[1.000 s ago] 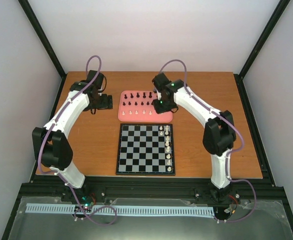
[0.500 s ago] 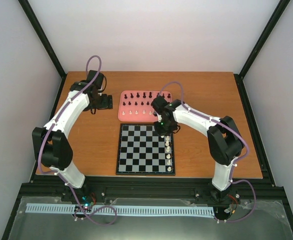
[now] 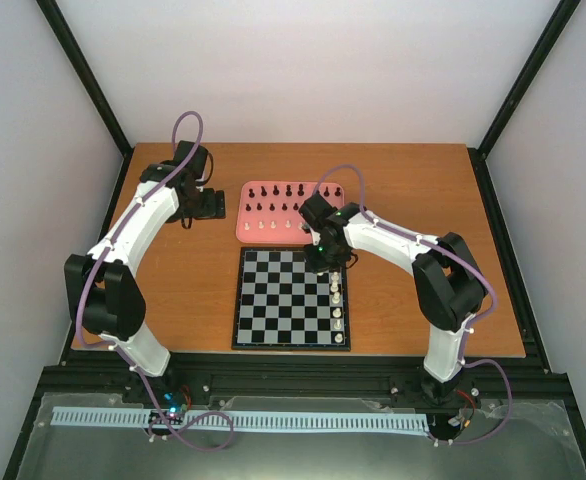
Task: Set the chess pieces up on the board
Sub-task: Place the chess piece on the chessboard.
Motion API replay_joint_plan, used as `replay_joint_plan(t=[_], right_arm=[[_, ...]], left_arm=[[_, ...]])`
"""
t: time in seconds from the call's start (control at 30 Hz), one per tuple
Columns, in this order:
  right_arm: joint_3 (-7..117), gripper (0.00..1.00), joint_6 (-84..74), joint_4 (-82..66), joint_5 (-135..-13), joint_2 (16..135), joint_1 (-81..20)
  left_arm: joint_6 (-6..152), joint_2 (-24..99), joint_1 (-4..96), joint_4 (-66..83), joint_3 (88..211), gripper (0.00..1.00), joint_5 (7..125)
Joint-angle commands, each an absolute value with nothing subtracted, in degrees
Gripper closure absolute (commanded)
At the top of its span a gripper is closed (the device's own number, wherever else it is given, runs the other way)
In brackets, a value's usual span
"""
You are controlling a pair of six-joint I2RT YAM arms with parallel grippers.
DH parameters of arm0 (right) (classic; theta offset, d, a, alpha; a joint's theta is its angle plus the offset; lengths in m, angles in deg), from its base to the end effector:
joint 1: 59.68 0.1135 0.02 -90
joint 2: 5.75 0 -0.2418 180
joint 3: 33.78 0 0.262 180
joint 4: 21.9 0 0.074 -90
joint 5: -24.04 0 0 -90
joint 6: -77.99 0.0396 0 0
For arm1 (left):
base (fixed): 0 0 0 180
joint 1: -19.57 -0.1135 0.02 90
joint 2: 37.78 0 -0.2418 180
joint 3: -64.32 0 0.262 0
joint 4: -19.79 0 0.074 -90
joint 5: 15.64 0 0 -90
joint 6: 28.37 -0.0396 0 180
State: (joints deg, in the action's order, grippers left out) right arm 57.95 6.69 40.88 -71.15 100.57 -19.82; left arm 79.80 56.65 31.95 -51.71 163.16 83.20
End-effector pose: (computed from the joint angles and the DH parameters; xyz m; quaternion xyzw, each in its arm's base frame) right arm 0.2789 0.2375 0.1689 -0.1872 0.9751 0.0930 0.0738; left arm 0.3372 -0.0678 0.2705 -0.0646 0.9751 0.0207 0.2109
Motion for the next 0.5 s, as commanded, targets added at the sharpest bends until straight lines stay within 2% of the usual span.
replay_joint_plan(t=[0.0,0.47], right_arm=[[56.71,0.97,7.53,40.06,-70.4,100.98,-19.25],[55.74,0.95,7.68,38.29,-68.24,103.03,-19.25]], left_arm=[[79.16,55.27,32.2,-51.3,163.42,0.0,83.94],[79.25,55.56,32.23,-51.37,163.61,0.0,83.83]])
